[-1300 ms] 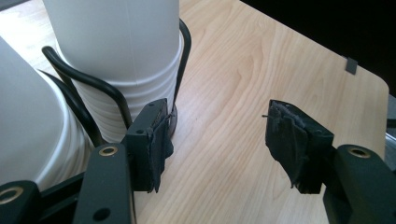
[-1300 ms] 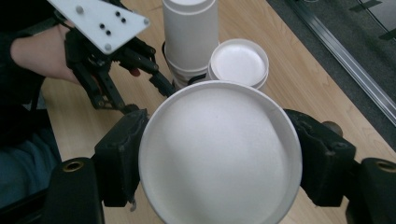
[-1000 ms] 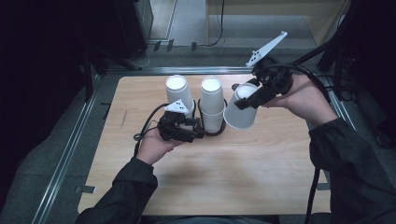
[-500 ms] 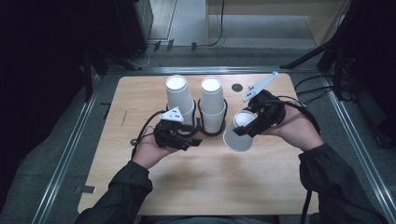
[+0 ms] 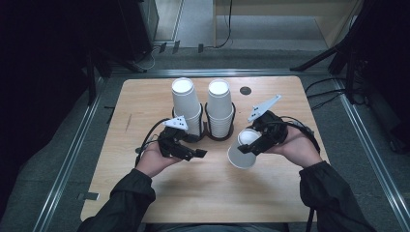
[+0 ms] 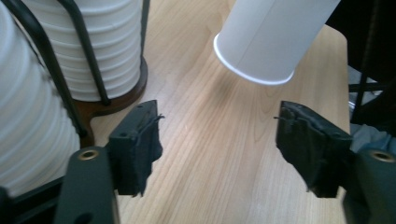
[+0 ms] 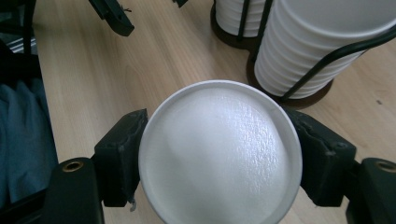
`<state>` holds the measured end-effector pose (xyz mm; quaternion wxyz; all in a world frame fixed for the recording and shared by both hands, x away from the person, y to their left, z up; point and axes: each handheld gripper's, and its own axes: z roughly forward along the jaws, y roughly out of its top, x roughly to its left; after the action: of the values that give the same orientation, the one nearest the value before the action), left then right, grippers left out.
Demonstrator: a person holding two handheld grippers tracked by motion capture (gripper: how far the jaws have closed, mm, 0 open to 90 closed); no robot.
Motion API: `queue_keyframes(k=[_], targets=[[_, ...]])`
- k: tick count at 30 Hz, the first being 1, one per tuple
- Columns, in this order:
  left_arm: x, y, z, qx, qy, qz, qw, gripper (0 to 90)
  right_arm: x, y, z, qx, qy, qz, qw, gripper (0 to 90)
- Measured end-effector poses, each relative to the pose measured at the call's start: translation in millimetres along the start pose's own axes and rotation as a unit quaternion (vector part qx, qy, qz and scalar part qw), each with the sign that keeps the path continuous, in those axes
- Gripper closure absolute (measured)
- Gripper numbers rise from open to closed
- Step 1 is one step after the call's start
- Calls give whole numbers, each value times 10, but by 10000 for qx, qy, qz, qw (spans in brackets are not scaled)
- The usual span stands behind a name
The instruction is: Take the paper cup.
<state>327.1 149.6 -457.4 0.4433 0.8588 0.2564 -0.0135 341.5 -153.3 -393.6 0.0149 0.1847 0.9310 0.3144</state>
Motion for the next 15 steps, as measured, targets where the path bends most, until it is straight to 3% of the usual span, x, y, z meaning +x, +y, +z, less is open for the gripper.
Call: queue_keyframes(k=[5, 8, 15], targets=[[25, -51, -10, -74, -184, -42, 9998, 206, 17, -76, 145, -28, 119, -70, 9999, 266], [47, -86, 11, 96, -193, -128, 9997, 199, 30, -126, 275, -26, 222, -86, 9997, 266], [49, -118, 29, 215, -305, -61, 9993, 184, 43, -148, 358, -147, 291, -63, 9994, 266]])
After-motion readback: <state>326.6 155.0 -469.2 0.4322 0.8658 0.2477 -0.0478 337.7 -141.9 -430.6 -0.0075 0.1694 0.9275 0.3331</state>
